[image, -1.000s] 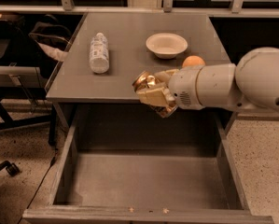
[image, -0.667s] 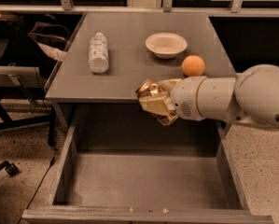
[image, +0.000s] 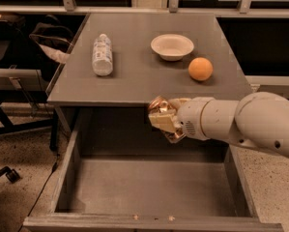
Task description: Place orange can into top drawer
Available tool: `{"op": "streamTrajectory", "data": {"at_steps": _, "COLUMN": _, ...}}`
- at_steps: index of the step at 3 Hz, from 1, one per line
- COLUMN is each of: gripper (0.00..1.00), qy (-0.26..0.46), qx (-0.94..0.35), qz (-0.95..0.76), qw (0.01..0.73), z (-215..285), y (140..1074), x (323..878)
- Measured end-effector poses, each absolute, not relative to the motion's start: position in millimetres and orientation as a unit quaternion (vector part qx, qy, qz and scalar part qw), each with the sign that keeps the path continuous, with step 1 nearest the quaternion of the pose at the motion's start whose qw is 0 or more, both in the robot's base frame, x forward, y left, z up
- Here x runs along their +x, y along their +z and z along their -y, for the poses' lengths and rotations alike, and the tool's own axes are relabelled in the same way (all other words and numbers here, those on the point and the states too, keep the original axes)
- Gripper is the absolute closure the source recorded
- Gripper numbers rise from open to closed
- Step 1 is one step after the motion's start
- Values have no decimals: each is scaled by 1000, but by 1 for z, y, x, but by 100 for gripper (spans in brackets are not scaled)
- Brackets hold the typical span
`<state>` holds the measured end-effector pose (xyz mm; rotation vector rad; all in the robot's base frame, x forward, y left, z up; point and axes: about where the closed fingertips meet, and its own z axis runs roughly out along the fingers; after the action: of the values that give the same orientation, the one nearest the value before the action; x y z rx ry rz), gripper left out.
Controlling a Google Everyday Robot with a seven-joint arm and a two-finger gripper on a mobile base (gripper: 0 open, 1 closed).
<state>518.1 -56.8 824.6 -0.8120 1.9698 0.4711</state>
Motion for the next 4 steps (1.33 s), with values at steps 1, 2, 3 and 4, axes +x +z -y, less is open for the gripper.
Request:
{"op": "streamTrajectory", "data": {"at_steps": 1, "gripper": 100, "qy": 192, "qx": -330, "qz": -801, "qw": 462, "z": 57, "y": 825, "x": 518}}
{"op": "streamTrajectory", "data": {"at_steps": 2, "gripper": 100, "qy": 194, "qx": -337, "qz": -796, "qw": 463, "z": 52, "y": 822, "x": 507}}
{"op": "streamTrajectory", "data": {"at_steps": 3, "gripper": 100, "qy": 196, "qx": -315, "qz": -810, "qw": 455, "z": 61, "y": 807, "x": 490}}
{"op": "streamTrajectory", "data": {"at_steps": 4, "gripper": 100, "qy": 191, "qx": -300, "qz": -821, "qw": 447, "z": 69, "y": 785, "x": 482}}
